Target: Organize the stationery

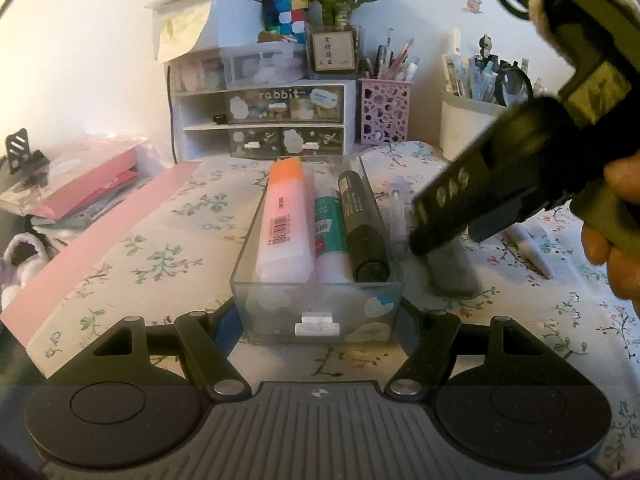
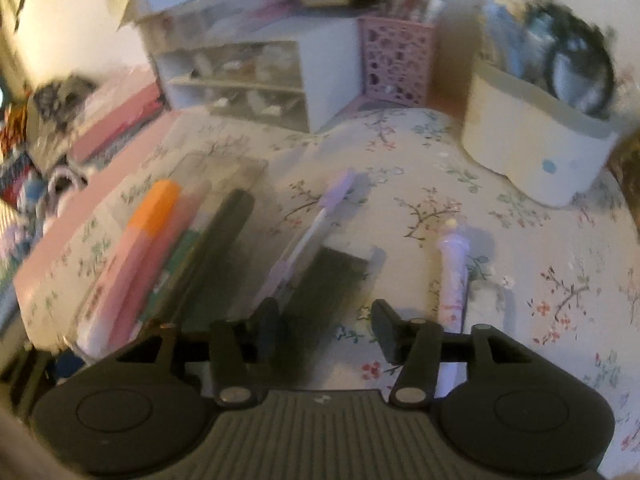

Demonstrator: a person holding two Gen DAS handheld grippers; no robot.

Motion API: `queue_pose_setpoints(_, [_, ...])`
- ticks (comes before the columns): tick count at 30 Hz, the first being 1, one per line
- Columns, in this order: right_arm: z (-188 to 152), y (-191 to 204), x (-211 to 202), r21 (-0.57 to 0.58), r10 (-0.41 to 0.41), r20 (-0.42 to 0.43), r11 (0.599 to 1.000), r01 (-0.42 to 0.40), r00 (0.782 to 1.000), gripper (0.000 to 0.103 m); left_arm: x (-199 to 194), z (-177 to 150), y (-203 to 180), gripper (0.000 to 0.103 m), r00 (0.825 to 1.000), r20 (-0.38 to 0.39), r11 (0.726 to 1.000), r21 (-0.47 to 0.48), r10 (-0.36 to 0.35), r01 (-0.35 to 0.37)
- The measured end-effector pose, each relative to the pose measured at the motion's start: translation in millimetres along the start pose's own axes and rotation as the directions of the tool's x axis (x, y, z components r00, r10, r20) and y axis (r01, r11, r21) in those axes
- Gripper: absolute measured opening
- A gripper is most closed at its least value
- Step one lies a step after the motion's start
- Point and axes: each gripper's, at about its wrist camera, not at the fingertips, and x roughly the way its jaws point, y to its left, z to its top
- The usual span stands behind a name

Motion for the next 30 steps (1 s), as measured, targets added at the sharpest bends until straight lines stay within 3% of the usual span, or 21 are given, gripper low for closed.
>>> queue_pose_setpoints(3, [-2.9, 10.6, 1.0, -0.070, -0.033, 0.007, 0.997, 0.034, 0.999, 0.048, 0.0, 0.7, 0.1, 0.072, 1.000, -0.002, 1.000, -0.005, 0.009, -0.009])
queue_pose_setpoints(4, [-2.7, 6.6, 0.2, -0.064, -0.029, 0.009, 0.997, 0.029, 1.000, 0.037, -0.2, 1.0, -0.6, 0.072, 1.000, -0.002, 1.000, -0.002, 0.011, -0.011])
queue_pose_setpoints(15, [-5.3, -26.5, -8.8, 0.069, 0.005, 0.040, 0.998, -0.008, 0.999, 0.034, 1.0, 1.4, -6.6, 0.072, 1.000, -0.001, 1.000, 0.006, -0.002, 0.002])
queue_pose_setpoints(21, [-6.0, -51.5, -12.9, 0.253, 0.097, 0.076, 0.961, -0.113, 0.992, 0.033, 2.6, 2.8, -14.3, 0.072, 0.999, -0.003, 0.999, 0.023, -0.033, 0.033])
queue_pose_setpoints(22, [-6.7, -56.5, -13.9, 0.290, 0.117, 0.084, 0.947, -0.137, 0.990, 0.004, 3.0, 2.7, -15.9, 0.072, 0.999, -0.003, 0.999, 0.025, -0.034, 0.034])
queue_pose_setpoints(25, [-8.2, -72.9, -18.2, 0.387, 0.174, 0.111, 0.899, -0.204, 0.979, 0.003, 4.6, 3.4, -19.8, 0.072, 0.999, -0.004, 0.999, 0.021, -0.035, 0.035])
queue_pose_setpoints(26, [-8.1, -76.3, -18.8, 0.409, 0.159, 0.112, 0.892, -0.192, 0.981, 0.003, 4.5, 3.3, -20.4, 0.072, 0.999, -0.003, 0.999, 0.022, -0.037, 0.037])
queue_pose_setpoints(28, [-5.2, -69.3, -17.2, 0.343, 0.094, 0.091, 0.932, -0.120, 0.991, 0.004, 3.8, 3.3, -20.0, 0.072, 0.999, -0.006, 0.999, 0.017, -0.035, 0.035])
queue_pose_setpoints(30, [-4.9, -61.1, -16.8, 0.291, 0.115, 0.083, 0.947, -0.134, 0.990, 0.006, 1.3, 1.4, -18.9, 0.072, 1.000, -0.003, 0.999, 0.020, -0.029, 0.029])
